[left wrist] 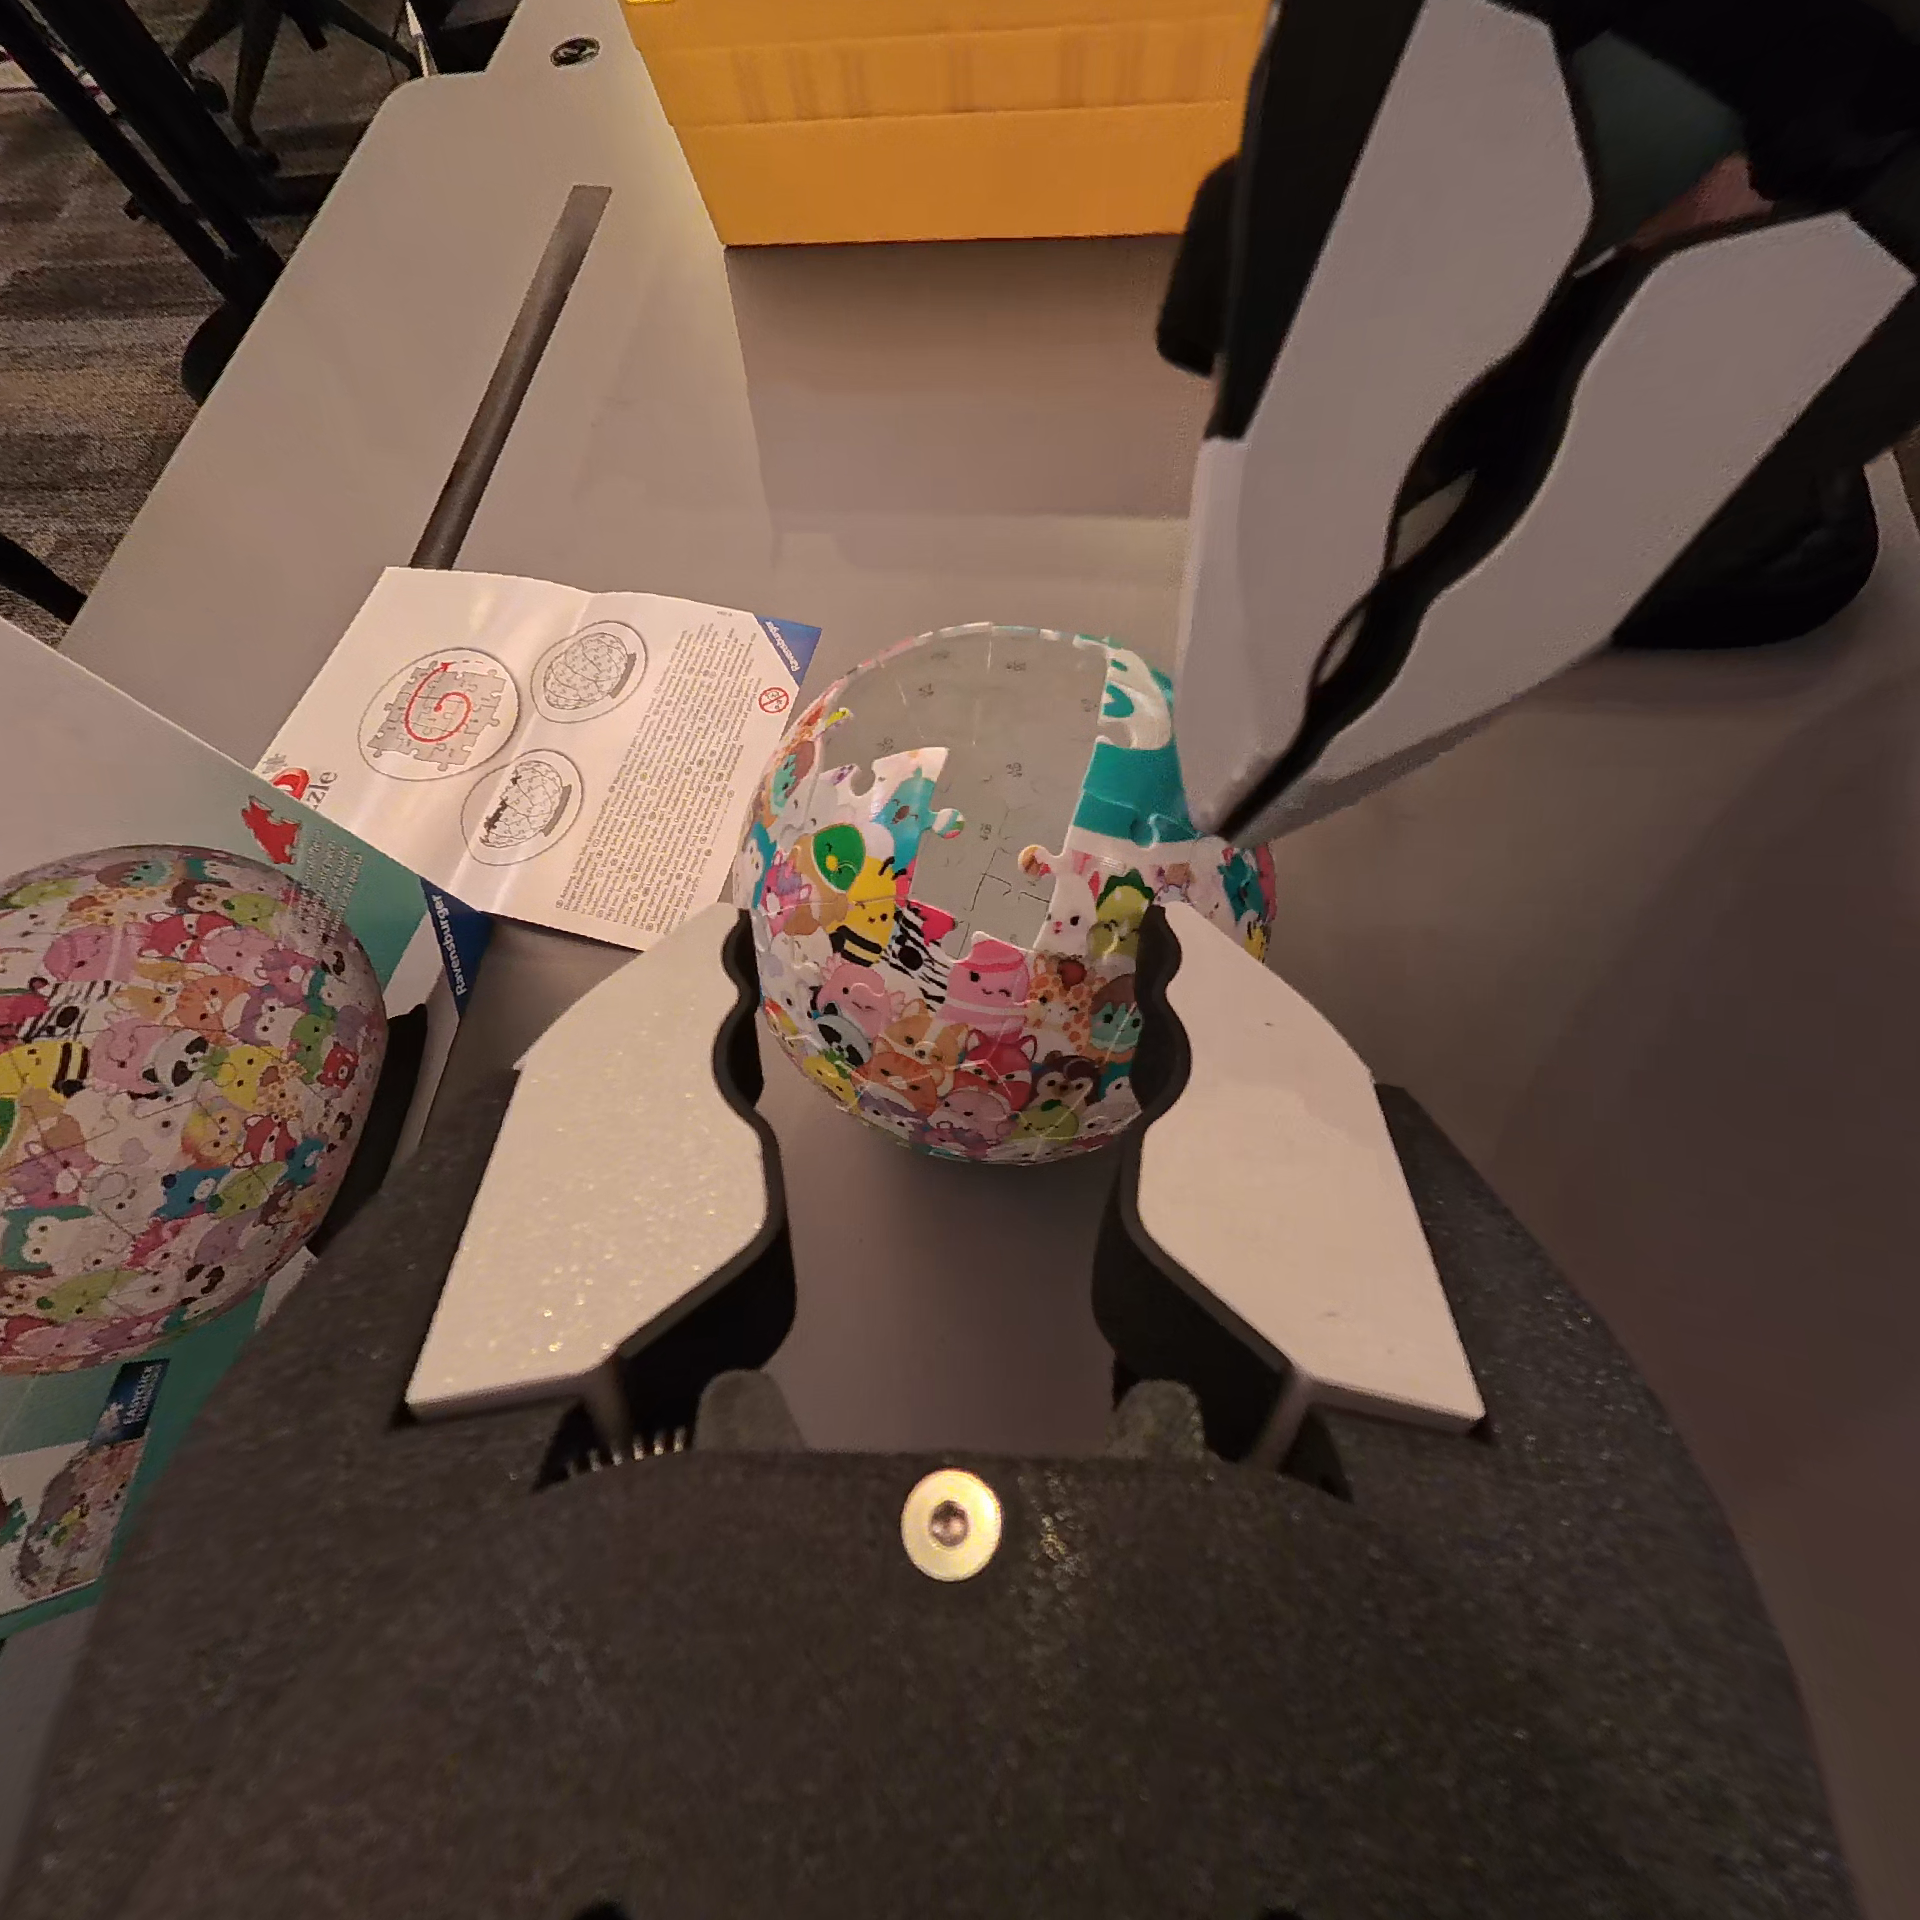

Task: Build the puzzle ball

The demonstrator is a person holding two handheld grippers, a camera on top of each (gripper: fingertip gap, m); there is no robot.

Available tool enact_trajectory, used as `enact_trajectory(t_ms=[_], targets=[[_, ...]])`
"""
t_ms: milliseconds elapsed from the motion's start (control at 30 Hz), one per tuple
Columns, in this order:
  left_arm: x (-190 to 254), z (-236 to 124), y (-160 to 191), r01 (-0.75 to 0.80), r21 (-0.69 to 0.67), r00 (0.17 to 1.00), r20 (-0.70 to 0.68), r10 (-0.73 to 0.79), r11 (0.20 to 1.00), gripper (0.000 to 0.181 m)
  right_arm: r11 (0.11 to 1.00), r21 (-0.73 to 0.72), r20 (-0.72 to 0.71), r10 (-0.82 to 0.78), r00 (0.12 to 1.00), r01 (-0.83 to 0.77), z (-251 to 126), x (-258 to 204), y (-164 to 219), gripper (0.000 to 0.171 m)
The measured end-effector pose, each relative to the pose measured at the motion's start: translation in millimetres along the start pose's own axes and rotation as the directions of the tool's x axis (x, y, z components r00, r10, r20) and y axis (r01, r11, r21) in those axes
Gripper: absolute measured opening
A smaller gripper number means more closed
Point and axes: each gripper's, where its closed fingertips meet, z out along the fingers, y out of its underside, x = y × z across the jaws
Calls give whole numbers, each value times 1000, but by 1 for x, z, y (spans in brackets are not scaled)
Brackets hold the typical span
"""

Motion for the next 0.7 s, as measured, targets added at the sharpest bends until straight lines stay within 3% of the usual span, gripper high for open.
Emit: enact_trajectory(t_ms=[133,367,533,700], targets=[[1,0,0,-4,-3,1000,1,4,1000,70,999,-46,-19,-20,1000,19,7,-2,8,1],[6,3,2,-23,-31,1000,-12,23,999,70,998,58,-44,43,998,-40,-6,18,-9,1],[5,3,3,-8,-26,1000,-17,8,1000,71,1000,-30,-39,7,999,-8,9,19,3,1],[5,3,3,-4,-25,1000,-23,3,1000,71,1000,9,-51,7,999,-7,3,21,-9,1]])
